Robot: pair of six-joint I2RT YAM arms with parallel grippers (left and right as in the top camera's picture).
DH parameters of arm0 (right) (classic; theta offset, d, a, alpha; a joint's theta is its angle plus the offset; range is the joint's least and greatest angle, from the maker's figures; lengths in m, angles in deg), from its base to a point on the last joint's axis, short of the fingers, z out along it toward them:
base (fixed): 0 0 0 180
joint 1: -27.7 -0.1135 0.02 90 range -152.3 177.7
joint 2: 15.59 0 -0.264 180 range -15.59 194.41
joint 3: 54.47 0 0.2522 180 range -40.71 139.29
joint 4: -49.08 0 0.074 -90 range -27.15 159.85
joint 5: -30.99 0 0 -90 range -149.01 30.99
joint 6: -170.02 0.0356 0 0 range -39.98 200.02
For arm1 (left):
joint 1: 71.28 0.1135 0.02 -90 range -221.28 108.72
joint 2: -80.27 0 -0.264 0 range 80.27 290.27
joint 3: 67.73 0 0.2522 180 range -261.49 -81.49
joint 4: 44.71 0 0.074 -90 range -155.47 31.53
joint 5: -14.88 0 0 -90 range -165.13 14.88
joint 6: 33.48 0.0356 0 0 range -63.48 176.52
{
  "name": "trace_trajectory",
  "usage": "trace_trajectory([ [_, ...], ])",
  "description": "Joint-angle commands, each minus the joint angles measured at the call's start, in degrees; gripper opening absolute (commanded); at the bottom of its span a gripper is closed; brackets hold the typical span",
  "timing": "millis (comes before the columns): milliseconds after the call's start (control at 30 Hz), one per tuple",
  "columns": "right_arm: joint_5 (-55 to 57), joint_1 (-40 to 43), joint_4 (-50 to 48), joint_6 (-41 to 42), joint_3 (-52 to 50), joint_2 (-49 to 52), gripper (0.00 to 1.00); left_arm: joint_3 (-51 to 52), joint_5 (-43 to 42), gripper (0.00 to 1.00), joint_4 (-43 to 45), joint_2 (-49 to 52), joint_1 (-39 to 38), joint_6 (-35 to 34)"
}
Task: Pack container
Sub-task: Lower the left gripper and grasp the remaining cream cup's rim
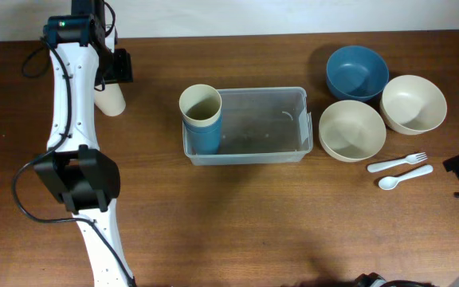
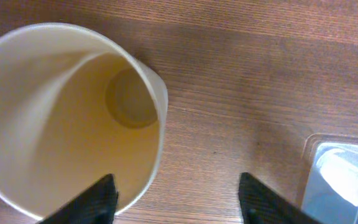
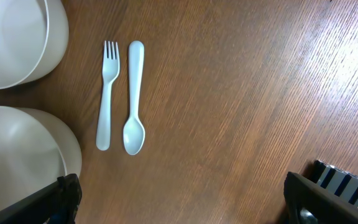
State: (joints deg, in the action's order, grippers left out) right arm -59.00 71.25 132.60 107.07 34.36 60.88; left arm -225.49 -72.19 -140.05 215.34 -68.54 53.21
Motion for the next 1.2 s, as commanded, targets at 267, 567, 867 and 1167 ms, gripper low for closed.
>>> trace_trajectory([
  [267,0.70,0.35,-0.17,0.46,-0.20,0.11,0.99,-0.24,-0.13,0.42,0.33,1.22,0.11,0.37],
  [567,0.70,0.35,-0.17,0.46,-0.20,0.11,0.99,-0.24,0.70,0.39,0.09,1.25,0.20,0.37],
  [867,0.70,0.35,-0.17,0.46,-0.20,0.11,0.99,-0.24,2.45,0.35,-1.18,1.44,0.81,0.37],
  [1167,0.70,0.35,-0.17,0.46,-0.20,0.11,0.99,-0.24,2.45,0.28,-1.55,2.73,0.81,0.39],
])
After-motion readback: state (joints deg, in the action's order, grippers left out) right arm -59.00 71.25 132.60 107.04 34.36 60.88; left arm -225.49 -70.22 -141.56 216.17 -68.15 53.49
